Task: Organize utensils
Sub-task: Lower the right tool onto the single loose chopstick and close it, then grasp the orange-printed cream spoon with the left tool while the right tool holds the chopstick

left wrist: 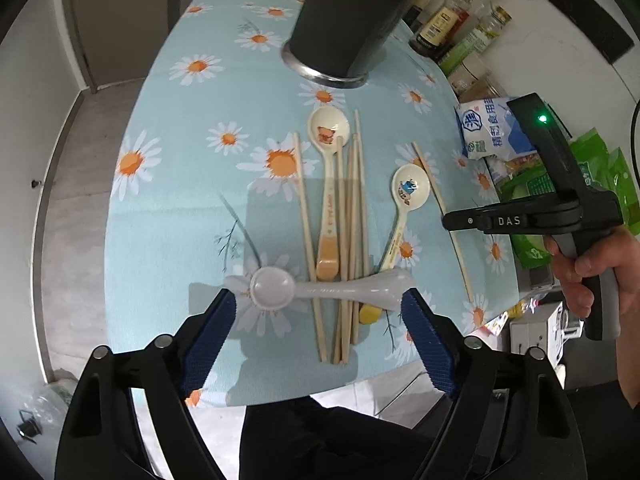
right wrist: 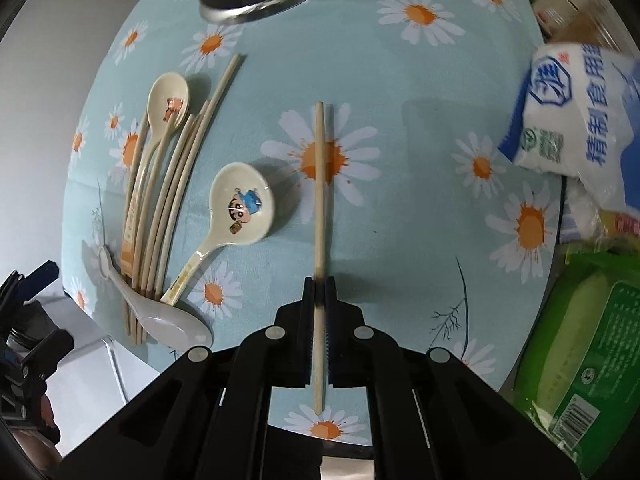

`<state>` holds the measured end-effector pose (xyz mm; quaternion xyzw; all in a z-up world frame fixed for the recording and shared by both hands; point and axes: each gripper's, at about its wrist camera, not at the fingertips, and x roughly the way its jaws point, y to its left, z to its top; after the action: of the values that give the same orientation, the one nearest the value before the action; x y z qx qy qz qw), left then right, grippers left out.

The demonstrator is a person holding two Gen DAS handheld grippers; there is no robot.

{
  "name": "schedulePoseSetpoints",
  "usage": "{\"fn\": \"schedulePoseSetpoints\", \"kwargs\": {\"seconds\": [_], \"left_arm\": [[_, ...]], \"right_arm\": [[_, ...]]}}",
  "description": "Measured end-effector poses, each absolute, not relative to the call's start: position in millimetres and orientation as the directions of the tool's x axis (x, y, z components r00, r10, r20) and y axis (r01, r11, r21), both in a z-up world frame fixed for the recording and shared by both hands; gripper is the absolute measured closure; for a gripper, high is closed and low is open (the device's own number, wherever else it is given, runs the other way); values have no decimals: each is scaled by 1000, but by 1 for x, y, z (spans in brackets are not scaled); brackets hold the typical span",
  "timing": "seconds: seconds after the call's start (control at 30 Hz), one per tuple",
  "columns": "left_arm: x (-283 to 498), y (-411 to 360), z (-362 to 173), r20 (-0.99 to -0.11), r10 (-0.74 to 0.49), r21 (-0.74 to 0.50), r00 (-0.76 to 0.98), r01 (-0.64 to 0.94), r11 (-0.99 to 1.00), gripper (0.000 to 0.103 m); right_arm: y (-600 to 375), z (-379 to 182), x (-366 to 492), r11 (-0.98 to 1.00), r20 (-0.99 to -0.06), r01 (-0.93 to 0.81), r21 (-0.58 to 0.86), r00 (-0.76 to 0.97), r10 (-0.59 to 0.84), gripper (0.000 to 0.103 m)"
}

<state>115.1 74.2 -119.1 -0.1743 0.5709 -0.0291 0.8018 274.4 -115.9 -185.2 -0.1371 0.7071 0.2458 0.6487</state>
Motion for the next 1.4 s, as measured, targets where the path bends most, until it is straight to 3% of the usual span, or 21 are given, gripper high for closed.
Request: {"fn": "schedulePoseSetpoints", "kwargs": {"seconds": [0.33,0.47,0.63,0.83,1.0,1.23,1.4], "left_arm": [[163,64,-120,-927,-229,-272,296,-111,956,24],[188,65,-128,-940,-208,-242,271,-98,965,30],[215,67,-129,-936,-245,-276,253,-94,957,31],[250,77,-137,-953,-193,-214,232,-66,975,52],[270,90,-145,-948,-218,-240,233,-70,968,56],[286,80,-155,-952,-216,-212,216,43,976,70],[288,73,-159,-948,-232,-212,216,114,971,89]], "right_arm": [[-169,-149,273,836,-939,-430,341,-112,326,97],[-183,-135,270,824,-921,-419,381,-91,379,97],[-193,-122,267,816,-895,-381,435,-84,438,97],[-201,-117,264,804,-866,-332,493,-94,491,97],[-199,-114,264,812,-863,-306,497,-84,497,97],[-182,-112,264,826,-870,-286,486,-71,487,97],[-172,-114,263,834,-872,-264,484,-65,486,97]]}}
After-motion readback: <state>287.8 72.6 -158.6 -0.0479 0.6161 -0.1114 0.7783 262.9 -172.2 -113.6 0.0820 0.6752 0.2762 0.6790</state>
